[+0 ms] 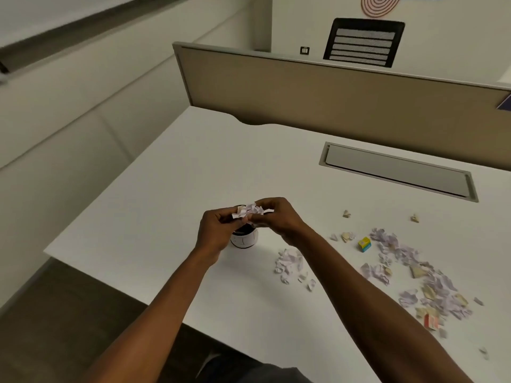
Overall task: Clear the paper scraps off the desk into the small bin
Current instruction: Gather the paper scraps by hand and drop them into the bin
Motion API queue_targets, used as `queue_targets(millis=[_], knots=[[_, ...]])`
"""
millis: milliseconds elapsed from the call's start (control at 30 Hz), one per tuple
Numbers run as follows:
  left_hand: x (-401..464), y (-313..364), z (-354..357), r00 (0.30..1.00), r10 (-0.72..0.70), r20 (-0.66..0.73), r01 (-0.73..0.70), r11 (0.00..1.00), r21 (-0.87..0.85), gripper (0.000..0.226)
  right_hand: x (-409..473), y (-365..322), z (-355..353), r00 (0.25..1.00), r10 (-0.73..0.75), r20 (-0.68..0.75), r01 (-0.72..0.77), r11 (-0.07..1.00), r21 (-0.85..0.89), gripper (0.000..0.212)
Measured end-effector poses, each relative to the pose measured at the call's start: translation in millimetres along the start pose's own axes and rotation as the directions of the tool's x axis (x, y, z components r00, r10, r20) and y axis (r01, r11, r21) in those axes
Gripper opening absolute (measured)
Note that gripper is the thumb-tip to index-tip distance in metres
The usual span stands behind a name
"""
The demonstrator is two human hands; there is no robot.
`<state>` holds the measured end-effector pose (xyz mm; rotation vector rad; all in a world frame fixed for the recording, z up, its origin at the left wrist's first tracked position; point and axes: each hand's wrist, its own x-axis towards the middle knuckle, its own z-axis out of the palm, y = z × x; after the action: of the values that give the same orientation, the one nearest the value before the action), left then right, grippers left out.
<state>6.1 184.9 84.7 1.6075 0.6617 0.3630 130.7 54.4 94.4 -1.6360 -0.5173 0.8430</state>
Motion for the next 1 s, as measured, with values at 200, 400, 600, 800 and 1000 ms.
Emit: queue_targets(millis=[200,400,600,800,1000], knots=[[21.1,-9.9,-35.1,0.986,0.030,-0.165,0.042,0.908,0.416,0.026,32.4,-6.7,38.4,0.996,-0.075,-0.049,0.041,0.870,-0.492,0.027],[34.6,-9.5,-45.5,0.988,0.121,-0.100,-0.028,0.762,0.647,0.014,41.5,-16.0,60.3,0.977,-0.193,0.091,0.193,0.615,-0.765,0.024],[38.8,-2.9,-46.3,0.982,0.179,-0.057,-0.095,0.735,0.671,0.034,44.1,-17.8,57.4,0.956,-0.285,0.065,0.223,0.568,-0.793,0.032],[17.3,1.6,-43.7,0.928,0.365,-0.068,-0.271,0.791,0.549,0.026,25.1,-10.3,36.7,0.895,-0.430,-0.119,0.246,0.698,-0.673,0.017],[-30.4,-32.5,-3.8,0.910,0.380,0.164,-0.414,0.821,0.393,0.024,-14.0,27.2,-6.9,0.860,-0.360,-0.361,0.096,0.810,-0.579,0.014]])
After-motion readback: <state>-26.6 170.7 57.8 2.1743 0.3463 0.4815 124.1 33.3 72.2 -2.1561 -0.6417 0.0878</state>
